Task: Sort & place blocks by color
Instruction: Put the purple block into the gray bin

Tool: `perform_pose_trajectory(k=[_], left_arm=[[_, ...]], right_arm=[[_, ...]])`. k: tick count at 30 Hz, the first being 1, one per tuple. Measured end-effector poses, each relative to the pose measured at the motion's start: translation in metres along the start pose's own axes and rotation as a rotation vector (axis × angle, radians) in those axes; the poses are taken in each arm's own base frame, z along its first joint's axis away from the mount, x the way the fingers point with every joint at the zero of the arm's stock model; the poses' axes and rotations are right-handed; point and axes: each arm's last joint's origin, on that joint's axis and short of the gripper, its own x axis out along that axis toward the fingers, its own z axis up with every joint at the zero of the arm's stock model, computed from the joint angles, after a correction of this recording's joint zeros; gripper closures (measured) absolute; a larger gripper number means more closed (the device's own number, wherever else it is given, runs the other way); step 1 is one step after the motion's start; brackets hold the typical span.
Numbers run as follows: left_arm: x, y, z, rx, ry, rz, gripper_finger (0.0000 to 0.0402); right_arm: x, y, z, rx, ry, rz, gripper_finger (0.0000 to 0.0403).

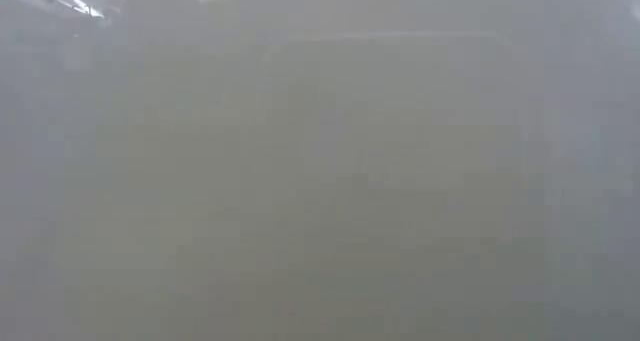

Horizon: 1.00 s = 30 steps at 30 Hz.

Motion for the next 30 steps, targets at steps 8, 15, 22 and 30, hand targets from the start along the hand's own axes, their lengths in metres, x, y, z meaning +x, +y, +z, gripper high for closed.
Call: perform_pose_trajectory(k=[8,15,22,30], left_arm=[[0.029,-0.002,-0.004,0.142,0.053,0.032,0.0252],[0.025,-0.002,0.001,0.204,0.068,0.076,0.0252],[0.029,0.005,0.005,0.217,0.053,0.109,0.0252],[0.034,0.014,0.002,0.203,0.063,0.177,0.0252]], right_arm=[[0.000,0.000,0.001,-0.001,-0.006,-0.001,0.0165],[0.000,0.000,0.000,-0.003,-0.005,-0.001,0.0165],[0.000,0.000,0.000,-0.021,-0.004,0.000,0.0165],[0.000,0.000,0.001,-0.025,-0.005,0.001,0.0165]])
